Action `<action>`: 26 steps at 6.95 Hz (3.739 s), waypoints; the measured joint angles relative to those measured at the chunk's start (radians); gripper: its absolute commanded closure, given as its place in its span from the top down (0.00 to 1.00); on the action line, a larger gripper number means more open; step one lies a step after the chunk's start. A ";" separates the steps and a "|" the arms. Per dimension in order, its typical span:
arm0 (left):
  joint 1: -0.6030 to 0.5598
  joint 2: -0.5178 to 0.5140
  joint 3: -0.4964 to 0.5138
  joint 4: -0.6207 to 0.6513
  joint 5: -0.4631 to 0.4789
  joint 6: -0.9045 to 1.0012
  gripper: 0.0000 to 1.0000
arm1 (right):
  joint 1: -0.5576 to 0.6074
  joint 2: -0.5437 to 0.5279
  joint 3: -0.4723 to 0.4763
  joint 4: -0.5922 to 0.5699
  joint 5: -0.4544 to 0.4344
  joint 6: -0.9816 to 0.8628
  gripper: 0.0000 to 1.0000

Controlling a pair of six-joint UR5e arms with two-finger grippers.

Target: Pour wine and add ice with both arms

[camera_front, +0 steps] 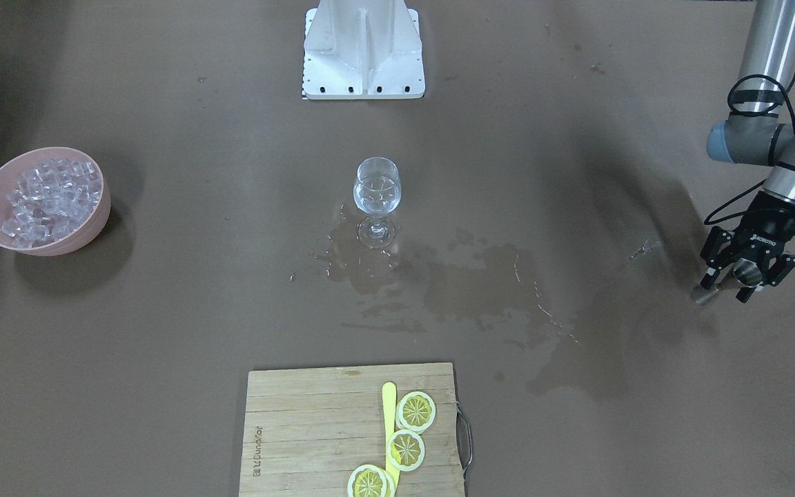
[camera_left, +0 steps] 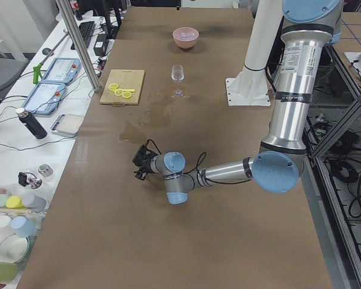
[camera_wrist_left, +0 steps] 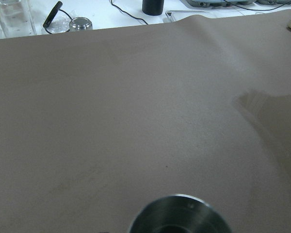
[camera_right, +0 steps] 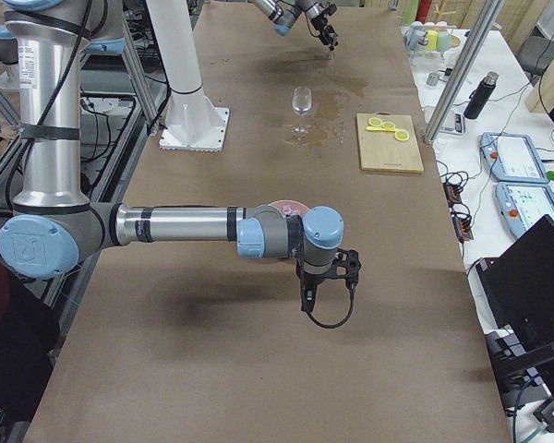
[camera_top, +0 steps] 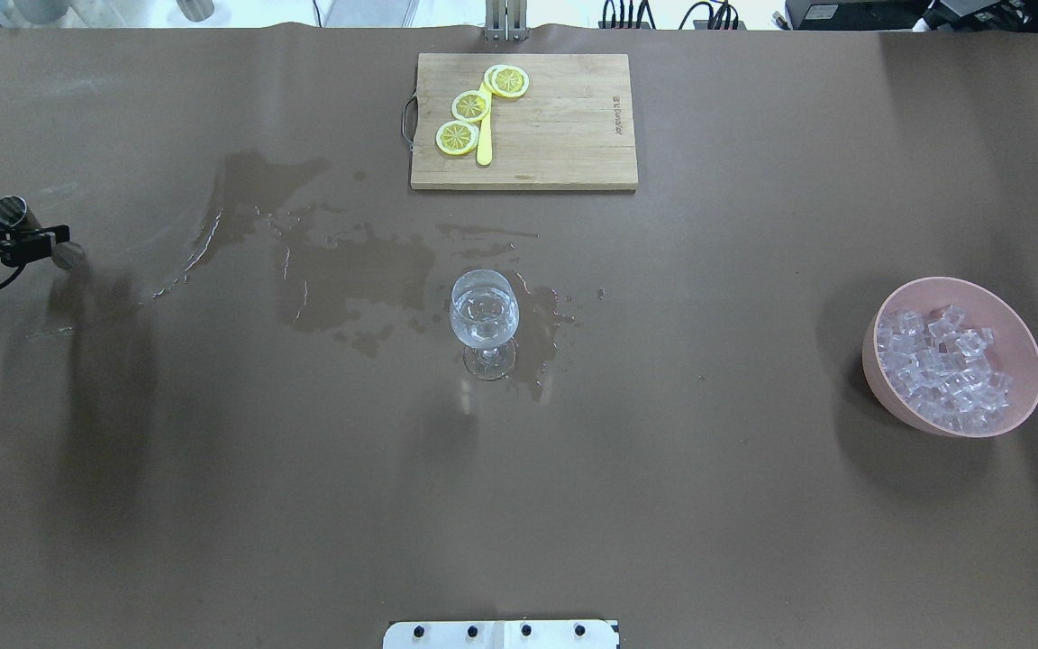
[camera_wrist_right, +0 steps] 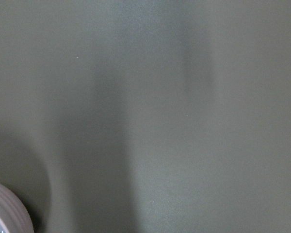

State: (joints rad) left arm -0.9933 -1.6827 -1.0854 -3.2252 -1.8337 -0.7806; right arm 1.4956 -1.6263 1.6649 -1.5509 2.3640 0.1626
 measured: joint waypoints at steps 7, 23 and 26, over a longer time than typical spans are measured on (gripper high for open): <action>0.004 0.001 0.021 -0.037 0.007 -0.019 0.30 | 0.000 0.000 0.001 0.000 0.004 0.000 1.00; 0.007 0.000 -0.124 0.010 0.013 -0.034 0.00 | 0.000 0.000 0.006 0.002 0.005 0.005 1.00; 0.006 0.001 -0.195 0.102 0.056 -0.033 0.00 | 0.000 0.001 0.014 0.002 0.006 0.013 1.00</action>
State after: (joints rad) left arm -0.9878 -1.6821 -1.2808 -3.1231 -1.7779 -0.8135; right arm 1.4956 -1.6250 1.6791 -1.5493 2.3699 0.1755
